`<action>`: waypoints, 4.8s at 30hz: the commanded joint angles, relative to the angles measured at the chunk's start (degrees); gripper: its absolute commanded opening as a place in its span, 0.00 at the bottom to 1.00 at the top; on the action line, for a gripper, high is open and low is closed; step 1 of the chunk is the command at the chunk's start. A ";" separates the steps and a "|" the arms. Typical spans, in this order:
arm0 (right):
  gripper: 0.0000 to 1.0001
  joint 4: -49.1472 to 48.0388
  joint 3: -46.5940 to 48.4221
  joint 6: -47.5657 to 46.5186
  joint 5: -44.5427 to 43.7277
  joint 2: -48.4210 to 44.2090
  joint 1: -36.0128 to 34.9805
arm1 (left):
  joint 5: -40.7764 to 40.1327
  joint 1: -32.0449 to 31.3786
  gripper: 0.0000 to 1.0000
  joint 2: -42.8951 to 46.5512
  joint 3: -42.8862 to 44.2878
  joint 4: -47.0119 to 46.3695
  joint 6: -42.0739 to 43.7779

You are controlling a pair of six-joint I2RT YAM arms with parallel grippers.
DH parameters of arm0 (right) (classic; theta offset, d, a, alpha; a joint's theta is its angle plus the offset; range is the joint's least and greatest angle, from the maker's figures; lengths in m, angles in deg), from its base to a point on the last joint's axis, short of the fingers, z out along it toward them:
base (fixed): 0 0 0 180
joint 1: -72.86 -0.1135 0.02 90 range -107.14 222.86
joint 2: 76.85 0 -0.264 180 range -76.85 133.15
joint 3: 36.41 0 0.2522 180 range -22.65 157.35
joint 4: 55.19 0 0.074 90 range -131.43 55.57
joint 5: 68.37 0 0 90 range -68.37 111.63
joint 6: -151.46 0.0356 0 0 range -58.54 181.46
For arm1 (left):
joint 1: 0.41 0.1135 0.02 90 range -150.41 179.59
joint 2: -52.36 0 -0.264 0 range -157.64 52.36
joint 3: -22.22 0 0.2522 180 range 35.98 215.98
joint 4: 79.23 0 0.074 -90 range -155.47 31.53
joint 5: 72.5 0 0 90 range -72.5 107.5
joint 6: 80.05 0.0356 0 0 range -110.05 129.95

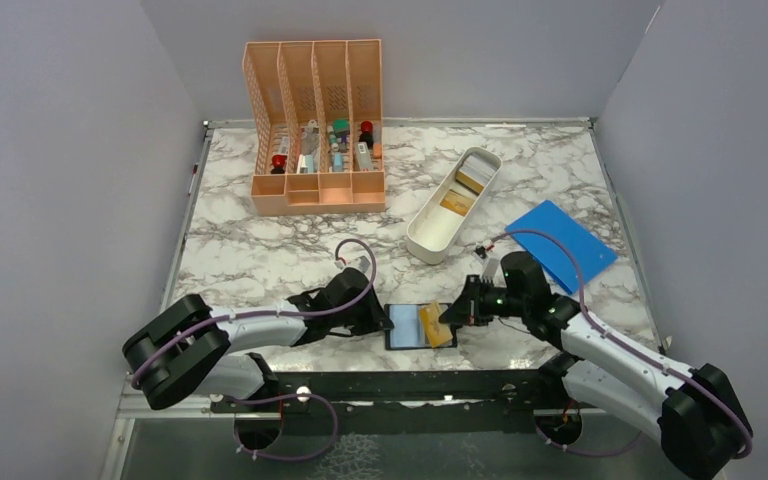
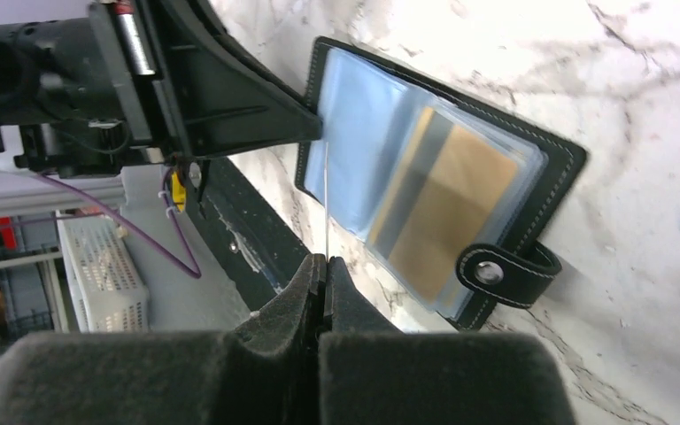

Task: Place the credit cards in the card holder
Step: Insert the credit card into the card holder.

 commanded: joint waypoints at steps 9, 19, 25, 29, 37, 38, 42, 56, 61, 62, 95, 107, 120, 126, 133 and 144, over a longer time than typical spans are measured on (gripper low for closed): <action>0.01 -17.55 -9.24 9.86 -3.33 3.02 -1.15 | 4.00 0.28 0.10 3.94 -3.71 -5.58 -1.63; 0.01 -23.17 -12.07 11.27 -5.80 6.51 -1.33 | 4.94 0.20 0.11 3.77 -5.11 -7.24 -2.32; 0.01 -27.50 -13.39 12.23 -4.77 9.55 -1.41 | 5.31 0.21 0.11 3.44 -5.24 -7.38 -2.06; 0.01 -30.05 -14.17 12.94 -5.11 11.05 -1.54 | 5.72 0.22 0.11 2.80 -5.02 -7.52 -1.86; 0.01 -35.44 -15.35 14.72 -6.35 12.25 -2.03 | 6.10 0.13 0.11 1.85 -4.36 -7.66 -1.24; 0.01 -35.79 -15.38 14.71 -6.48 12.46 -2.07 | 6.11 0.12 0.11 1.78 -4.35 -7.63 -1.21; 0.01 -36.77 -15.13 14.60 -6.26 13.58 -2.19 | 6.16 0.04 0.11 1.67 -4.23 -7.69 -1.31; 0.01 -44.67 -15.55 15.36 -4.81 21.56 -4.14 | 5.68 -0.05 0.11 -0.17 -3.85 -8.20 -0.82; 0.01 -43.17 -17.14 14.81 -5.57 20.53 -4.39 | 5.14 -0.05 0.11 -0.51 -3.83 -7.82 -0.71; 0.01 -42.00 -17.15 14.40 -5.75 20.05 -4.40 | 5.21 -0.09 0.11 -0.51 -3.83 -7.81 -0.72; 0.01 -18.66 -8.38 4.21 -10.64 18.15 -4.38 | 3.48 -0.08 0.11 1.75 -1.14 -1.67 1.76; 0.13 -23.94 -7.61 7.11 -7.29 20.42 -6.14 | 5.98 -0.05 0.14 1.86 -1.73 -5.63 0.01; 0.30 -18.60 -4.81 6.70 -14.21 20.74 -10.76 | 6.50 -0.14 0.15 2.24 -2.25 -6.23 -0.36; 0.39 -14.99 -4.15 5.55 -16.50 17.49 -10.82 | 6.28 -0.20 0.17 3.37 -2.73 -5.95 -0.36; 0.39 -19.77 -4.59 7.04 -12.72 20.56 -10.82 | 6.54 -0.18 0.16 3.81 -2.71 -6.27 -0.25; 0.39 -29.05 -5.55 10.45 -8.00 24.32 -10.99 | 6.96 -0.17 0.13 3.94 -2.89 -6.72 0.04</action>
